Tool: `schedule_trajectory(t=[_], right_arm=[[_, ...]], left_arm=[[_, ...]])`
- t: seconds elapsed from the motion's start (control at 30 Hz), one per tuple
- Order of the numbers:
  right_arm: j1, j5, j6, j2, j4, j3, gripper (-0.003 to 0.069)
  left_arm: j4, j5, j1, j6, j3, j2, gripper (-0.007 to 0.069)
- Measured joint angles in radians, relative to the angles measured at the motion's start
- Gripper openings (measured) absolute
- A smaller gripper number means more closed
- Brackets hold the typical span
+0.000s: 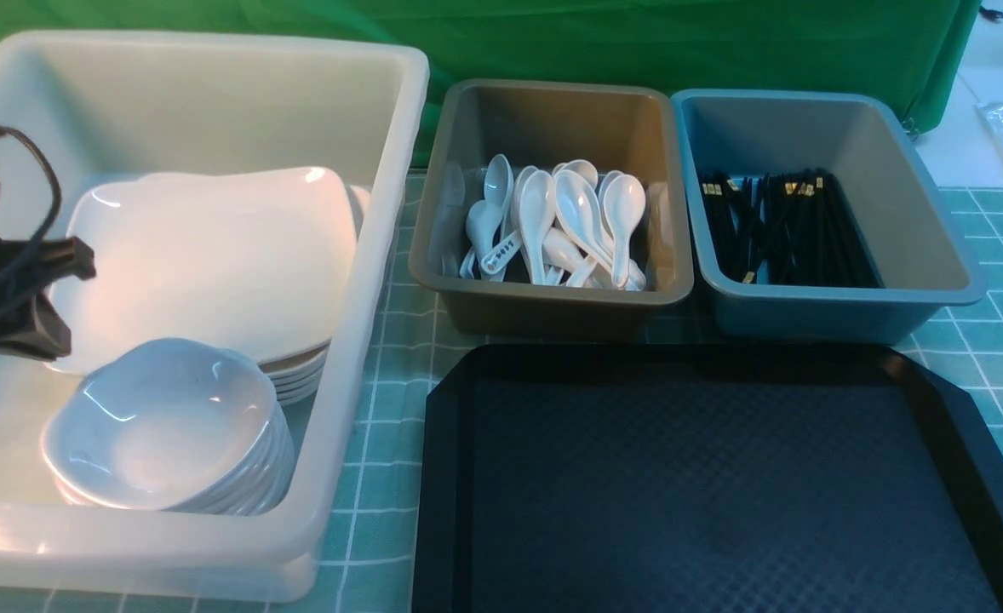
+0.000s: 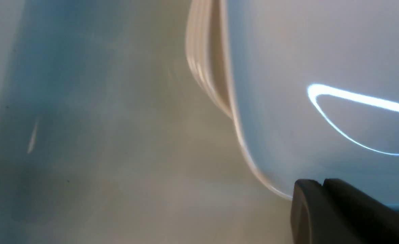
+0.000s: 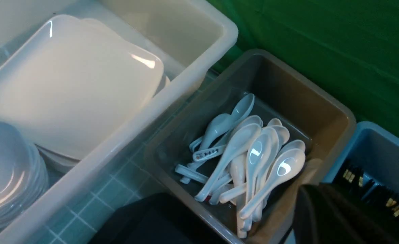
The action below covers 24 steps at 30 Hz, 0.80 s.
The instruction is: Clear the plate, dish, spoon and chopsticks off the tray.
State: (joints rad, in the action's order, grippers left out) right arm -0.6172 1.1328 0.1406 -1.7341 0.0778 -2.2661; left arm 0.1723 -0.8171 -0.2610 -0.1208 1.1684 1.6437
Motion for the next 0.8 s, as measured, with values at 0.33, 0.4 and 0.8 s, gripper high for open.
schedule_trajectory(t=[0.33, 0.4, 0.8], right_arm=[[0.000, 0.000, 0.004, 0.034, 0.032, 0.048, 0.0034], [0.000, 0.000, 0.004, 0.034, 0.033, 0.048, 0.0035], [0.000, 0.000, 0.001, 0.037, 0.099, 0.048, 0.0035]], left_arm=[[-0.085, 0.106, 0.000, 0.025, 0.000, 0.078, 0.0014], [-0.103, 0.117, 0.000, 0.035, 0.000, 0.078, 0.0014], [-0.075, 0.037, -0.001, 0.063, 0.102, 0.035, 0.0014]])
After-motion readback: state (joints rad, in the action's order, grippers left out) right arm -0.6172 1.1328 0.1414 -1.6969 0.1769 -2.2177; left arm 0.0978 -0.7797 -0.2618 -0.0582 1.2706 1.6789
